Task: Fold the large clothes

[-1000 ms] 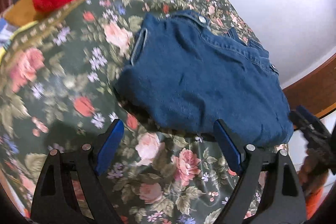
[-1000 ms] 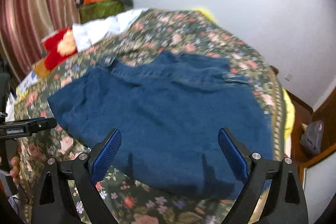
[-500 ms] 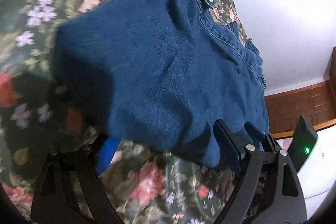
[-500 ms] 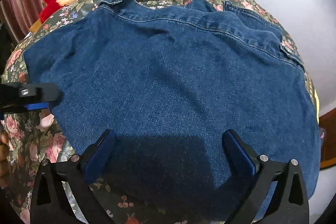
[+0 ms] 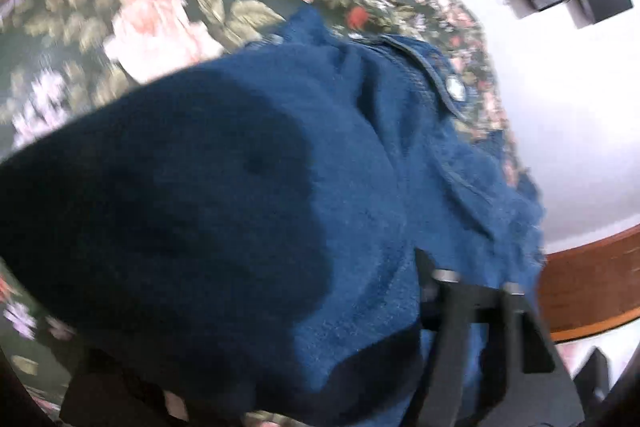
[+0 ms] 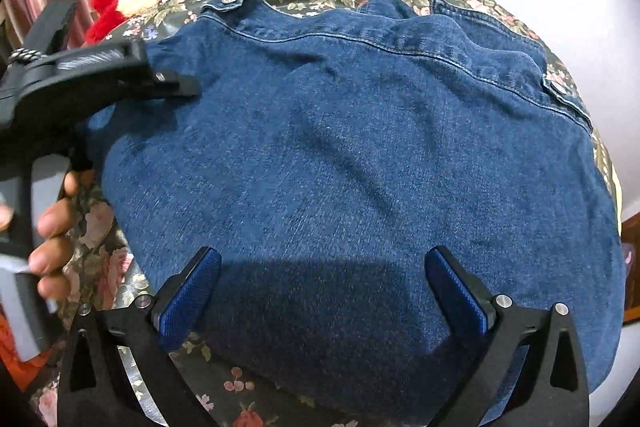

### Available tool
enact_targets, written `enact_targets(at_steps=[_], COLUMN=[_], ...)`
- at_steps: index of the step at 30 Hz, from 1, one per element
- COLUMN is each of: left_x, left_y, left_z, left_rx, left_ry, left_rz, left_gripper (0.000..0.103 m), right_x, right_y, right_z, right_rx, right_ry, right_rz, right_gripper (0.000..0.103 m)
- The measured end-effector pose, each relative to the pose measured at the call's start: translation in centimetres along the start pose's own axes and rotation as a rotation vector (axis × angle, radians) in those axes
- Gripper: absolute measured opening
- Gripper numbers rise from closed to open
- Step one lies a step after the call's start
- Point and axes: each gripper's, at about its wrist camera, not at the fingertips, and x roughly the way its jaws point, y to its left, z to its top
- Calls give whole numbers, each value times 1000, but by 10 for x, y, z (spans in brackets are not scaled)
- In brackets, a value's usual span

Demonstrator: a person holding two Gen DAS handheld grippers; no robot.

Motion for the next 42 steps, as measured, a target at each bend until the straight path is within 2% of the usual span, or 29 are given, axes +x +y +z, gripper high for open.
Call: enact_targets(at_steps=[2, 4, 7, 10, 13, 17, 20, 23, 26, 31, 36, 39, 42], left_x=[-7, -27, -64, -95, -119, -119, -118, -118, -123, -133, -141, -140, -127], left_y=[-3, -13, -34, -44, -49, -42, -17, 0, -6, -61, -134, -188, -241], left_z=[2, 3, 1, -1, -1, 3, 3, 7, 2, -6, -24, -45, -83], left_rx=[13, 100, 214, 259, 281, 295, 243, 179, 191, 320, 449, 548, 698], left_ry=[-11, -48, -140, -217, -275, -286, -255, -227, -229, -277, -330, -350, -354], left_rz=[-17, -23, -37, -52, -38, 43, 74, 57, 59, 81, 43, 0, -25], left_gripper=[36, 25, 24, 23, 23, 23, 23, 23, 23, 23, 23, 22, 22], right_x=[-3, -11, -30, -47, -39, -8, -5, -12, -27, -65, -107, -131, -155], right_y=[-1, -2, -1, 7, 27, 48, 66, 70, 60, 18, -38, -76, -112], right_z=[2, 4, 8, 14, 15, 11, 10, 9, 2, -26, -64, -84, -110], right_rx=[2, 14, 51, 71, 48, 33, -31, -84, -70, 10, 111, 194, 298], right_ry=[14, 30, 6, -58, -48, 27, 28, 34, 3, -74, -138, -180, -215], right_rz=[8, 24, 60, 61, 93, 176, 128, 111, 104, 50, -40, -89, -131], right_gripper=[103, 103, 103, 103, 103, 103, 103, 103, 103, 103, 103, 103, 103])
